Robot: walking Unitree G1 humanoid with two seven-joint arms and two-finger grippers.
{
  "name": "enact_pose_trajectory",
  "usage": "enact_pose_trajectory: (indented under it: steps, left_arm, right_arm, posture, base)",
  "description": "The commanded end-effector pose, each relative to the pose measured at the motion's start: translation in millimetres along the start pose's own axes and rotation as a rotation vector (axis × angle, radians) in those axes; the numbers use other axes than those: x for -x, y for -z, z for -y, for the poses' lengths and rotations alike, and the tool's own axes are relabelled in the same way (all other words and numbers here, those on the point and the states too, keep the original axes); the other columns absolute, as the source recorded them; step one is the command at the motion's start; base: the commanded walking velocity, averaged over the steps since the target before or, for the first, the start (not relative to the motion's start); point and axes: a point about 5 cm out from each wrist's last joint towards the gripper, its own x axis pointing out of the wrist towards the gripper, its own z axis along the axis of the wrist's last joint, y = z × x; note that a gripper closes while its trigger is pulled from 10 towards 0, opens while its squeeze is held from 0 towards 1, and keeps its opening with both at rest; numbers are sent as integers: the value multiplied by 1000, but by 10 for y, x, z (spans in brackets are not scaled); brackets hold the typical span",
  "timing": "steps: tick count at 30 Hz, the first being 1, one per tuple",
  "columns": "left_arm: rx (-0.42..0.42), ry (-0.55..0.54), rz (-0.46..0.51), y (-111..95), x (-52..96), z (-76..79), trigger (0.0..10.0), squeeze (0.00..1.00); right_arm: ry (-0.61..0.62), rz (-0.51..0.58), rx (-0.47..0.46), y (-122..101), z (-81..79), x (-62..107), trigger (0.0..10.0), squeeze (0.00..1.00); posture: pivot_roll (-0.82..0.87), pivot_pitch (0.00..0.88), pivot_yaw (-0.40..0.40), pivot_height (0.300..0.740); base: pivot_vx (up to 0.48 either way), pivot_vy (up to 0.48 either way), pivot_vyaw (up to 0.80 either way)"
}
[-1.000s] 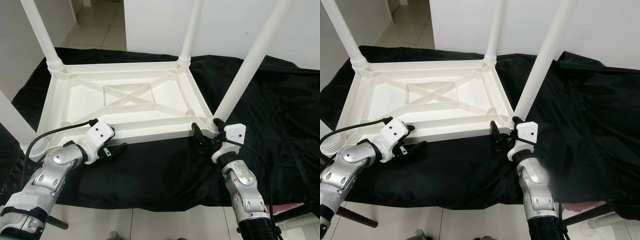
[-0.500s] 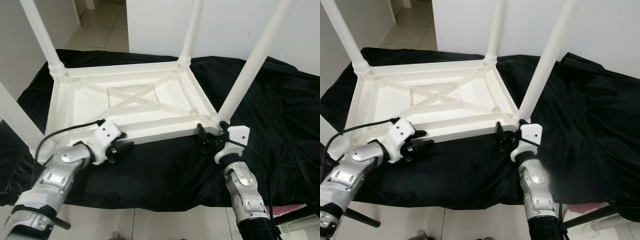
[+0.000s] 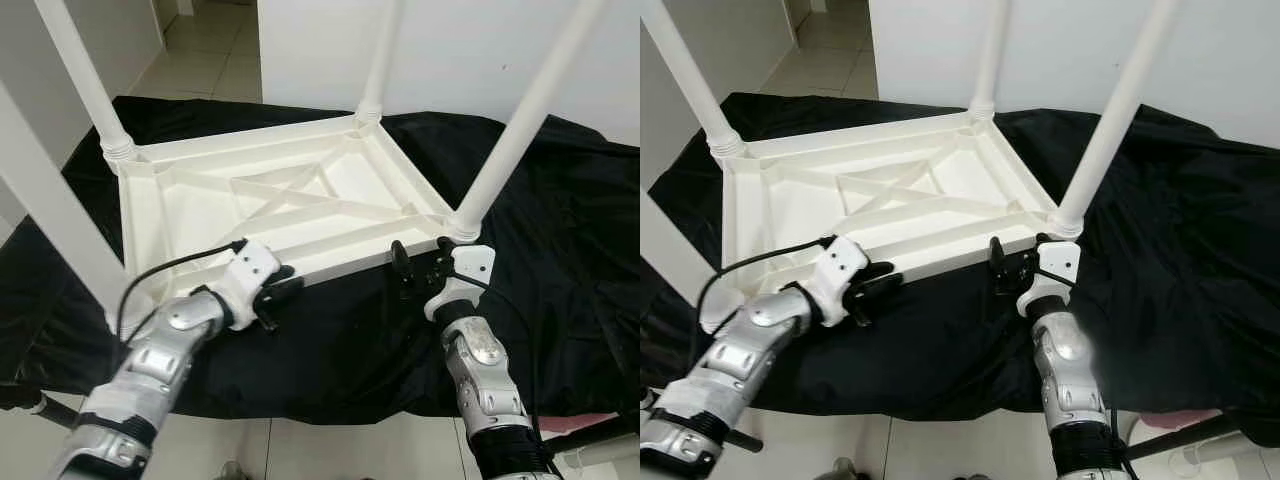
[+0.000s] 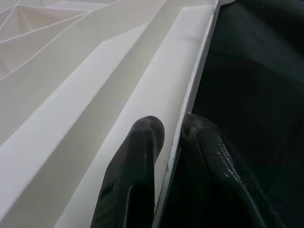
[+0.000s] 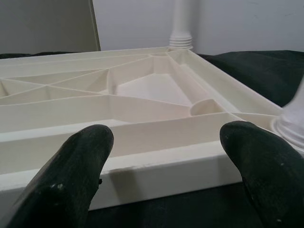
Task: Building children table
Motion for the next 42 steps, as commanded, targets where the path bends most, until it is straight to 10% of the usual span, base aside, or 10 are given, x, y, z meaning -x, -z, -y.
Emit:
enact_pose_trajectory:
  steps: [1, 2, 3, 9, 10, 18, 19, 20, 21, 42]
  left_arm:
    - [-3, 117, 0, 3, -131, 247, 4549, 0]
    - [-3, 117, 0, 3, -131, 247, 4549, 0]
    - [-8, 125, 3, -6, -167, 295, 10000, 0]
    - [13, 110, 19, -31, -198, 345, 10000, 0]
    - [35, 89, 36, -49, -184, 320, 10000, 1000]
    - [13, -67, 122, -181, -66, 210, 10000, 1000]
    - [6, -94, 130, -198, -20, 205, 10000, 204]
    - [6, -94, 130, -198, -20, 205, 10000, 204]
    - [7, -118, 137, -214, 47, 210, 10000, 0]
    - [91, -54, 97, -259, 899, 687, 10000, 0]
  right_arm:
    - [1, -2, 4, 19, -9, 0, 10000, 0]
    - [1, -2, 4, 19, -9, 0, 10000, 0]
    - [-2, -2, 4, 21, -19, -4, 10000, 0]
    - [-6, -2, 4, 28, -32, -10, 10000, 0]
    - [-7, -2, 4, 30, -35, -10, 10000, 0]
    - [-13, 0, 5, 33, -59, -17, 10000, 0]
    - [-18, 0, 4, 34, -72, -24, 10000, 0]
    - [-18, 0, 4, 34, -72, -24, 10000, 0]
    - [-23, -2, 4, 39, -90, -33, 10000, 0]
    - [81, -8, -47, 134, -196, 21, 10000, 0]
  posture:
    - [-7, 101, -26, 740]
    - [-7, 101, -26, 740]
    - [-8, 100, -25, 740]
    - [-8, 101, -28, 740]
    - [-8, 101, -28, 740]
    - [0, 101, -36, 740]
    - [3, 102, -36, 740]
    - [3, 102, -36, 740]
    - [9, 102, -39, 740]
    - [86, 113, -90, 740]
  base:
    - [0, 0, 0]
    - [0, 0, 0]
    - [0, 0, 0]
    - [0, 0, 0]
    - [0, 0, 0]
    - [0, 0, 0]
    - [0, 0, 0]
    - [0, 0, 0]
    - [0, 0, 0]
    - [0, 0, 0]
